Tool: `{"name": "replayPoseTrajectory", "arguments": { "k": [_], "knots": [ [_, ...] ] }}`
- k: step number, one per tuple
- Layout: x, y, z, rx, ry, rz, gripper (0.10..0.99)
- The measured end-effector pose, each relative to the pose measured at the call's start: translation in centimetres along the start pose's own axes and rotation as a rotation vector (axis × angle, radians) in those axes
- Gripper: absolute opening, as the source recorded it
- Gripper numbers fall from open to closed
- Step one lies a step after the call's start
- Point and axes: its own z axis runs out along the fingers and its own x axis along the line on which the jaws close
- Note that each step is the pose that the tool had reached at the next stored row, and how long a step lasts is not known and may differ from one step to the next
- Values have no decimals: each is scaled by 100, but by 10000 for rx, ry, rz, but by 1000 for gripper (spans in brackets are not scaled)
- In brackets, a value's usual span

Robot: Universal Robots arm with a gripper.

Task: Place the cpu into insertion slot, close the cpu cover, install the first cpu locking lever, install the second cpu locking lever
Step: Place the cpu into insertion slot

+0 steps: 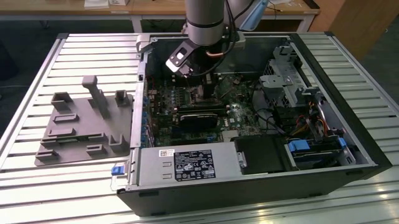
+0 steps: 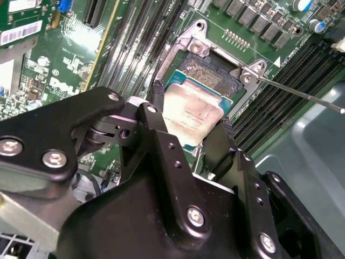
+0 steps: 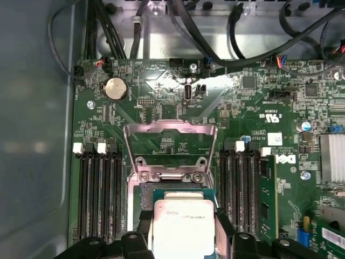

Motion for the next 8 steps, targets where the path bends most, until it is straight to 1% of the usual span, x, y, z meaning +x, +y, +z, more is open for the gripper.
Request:
{"name": "replayPoseTrajectory", "arguments": {
  "k": [8],
  "knots": [
    [39,-18,78,0,0,6,537]
  ]
}}
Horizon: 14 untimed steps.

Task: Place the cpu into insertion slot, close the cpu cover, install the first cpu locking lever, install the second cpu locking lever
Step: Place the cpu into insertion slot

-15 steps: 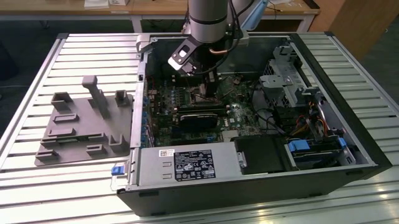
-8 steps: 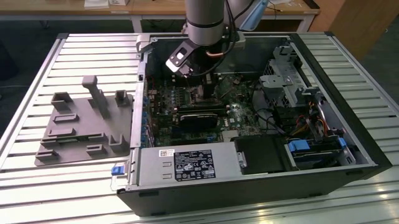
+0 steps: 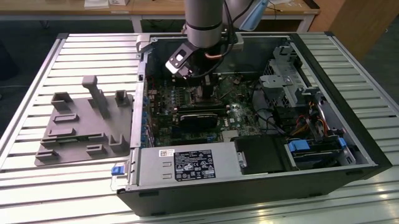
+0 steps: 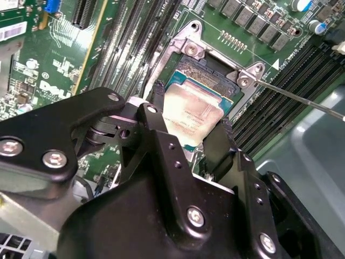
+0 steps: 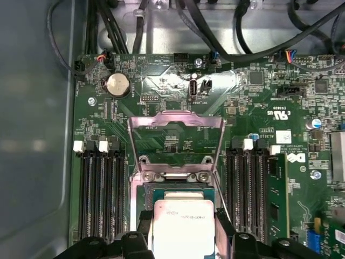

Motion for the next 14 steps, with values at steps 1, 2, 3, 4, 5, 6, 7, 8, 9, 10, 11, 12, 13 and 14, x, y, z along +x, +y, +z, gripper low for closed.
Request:
{"name": "replayPoseTrajectory", "arguments": {
  "k": [1,2,3,4,5,6,7,8,9,10,11,12,13,14],
  "knots": [
    [2,-2,10,0,0,1,537],
    [5,-4,21,0,-1,4,537],
    [6,-6,32,1,-2,7,537],
    [8,-9,42,0,-2,8,537],
    [11,-12,53,0,-2,11,537],
    [13,-15,64,1,-1,12,537],
    [14,-17,74,0,-2,13,537],
    [15,-19,84,0,-2,13,537],
    [16,-20,95,0,-2,12,537],
    [16,-21,105,0,-2,12,537],
    [17,-23,115,0,-2,13,537],
    [17,-23,122,1,-2,13,537],
    [17,-24,126,1,-3,13,537],
    [16,-24,126,2,-4,12,537]
  ]
}}
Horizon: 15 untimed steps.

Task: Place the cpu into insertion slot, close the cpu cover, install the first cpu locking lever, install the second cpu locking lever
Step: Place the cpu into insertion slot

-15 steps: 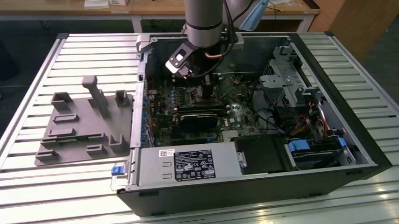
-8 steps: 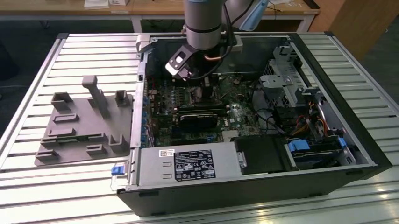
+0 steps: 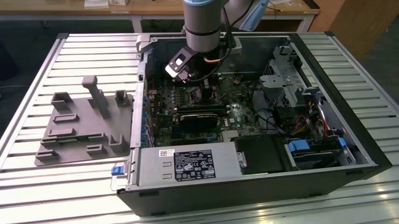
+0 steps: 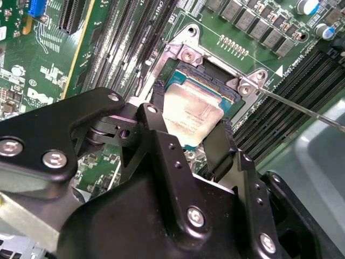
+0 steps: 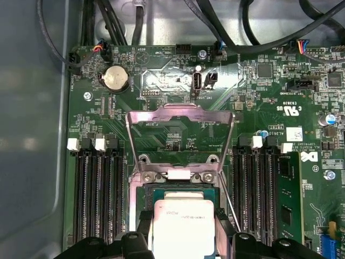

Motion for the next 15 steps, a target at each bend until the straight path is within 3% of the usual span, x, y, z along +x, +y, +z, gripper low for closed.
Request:
{"name": "replayPoseTrajectory", "arguments": {
  "k": [15],
  "knots": [
    [19,-4,41,2,31,-194,537]
  ]
}}
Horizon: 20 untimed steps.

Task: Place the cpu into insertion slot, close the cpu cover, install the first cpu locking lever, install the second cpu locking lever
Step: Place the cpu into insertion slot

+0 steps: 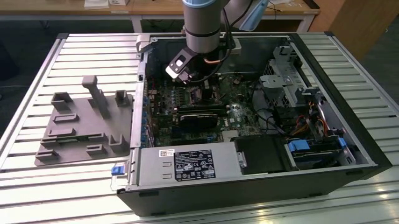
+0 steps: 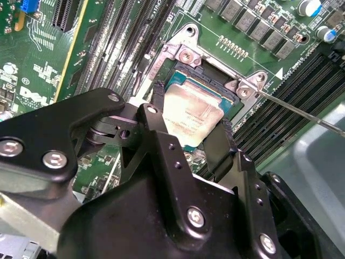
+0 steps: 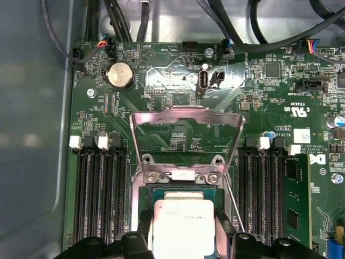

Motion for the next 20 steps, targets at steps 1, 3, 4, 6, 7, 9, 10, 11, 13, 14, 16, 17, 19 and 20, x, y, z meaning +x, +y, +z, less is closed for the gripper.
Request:
{"name": "replayPoseTrajectory", "arguments": {
  "k": [1,3,4,6,7,9,10,11,13,14,16,17,19,20],
  "knots": [
    [0,0,2,0,0,0,537],
    [1,-1,9,-2,3,-1,537],
    [2,-1,14,-1,2,0,537],
    [3,-4,20,0,0,1,537],
    [5,-6,22,1,0,1,537],
    [9,-9,26,0,1,0,537],
    [10,-9,26,0,1,-1,537],
    [13,-10,27,-1,1,0,537],
    [20,-10,28,1,-1,1,537],
    [21,-10,29,1,-1,0,537],
    [22,-10,29,-1,1,-1,537],
    [22,-10,30,0,0,12,537],
    [23,-10,33,-2,-10,124,537],
    [23,-10,34,-4,-16,199,537]
  ]
}}
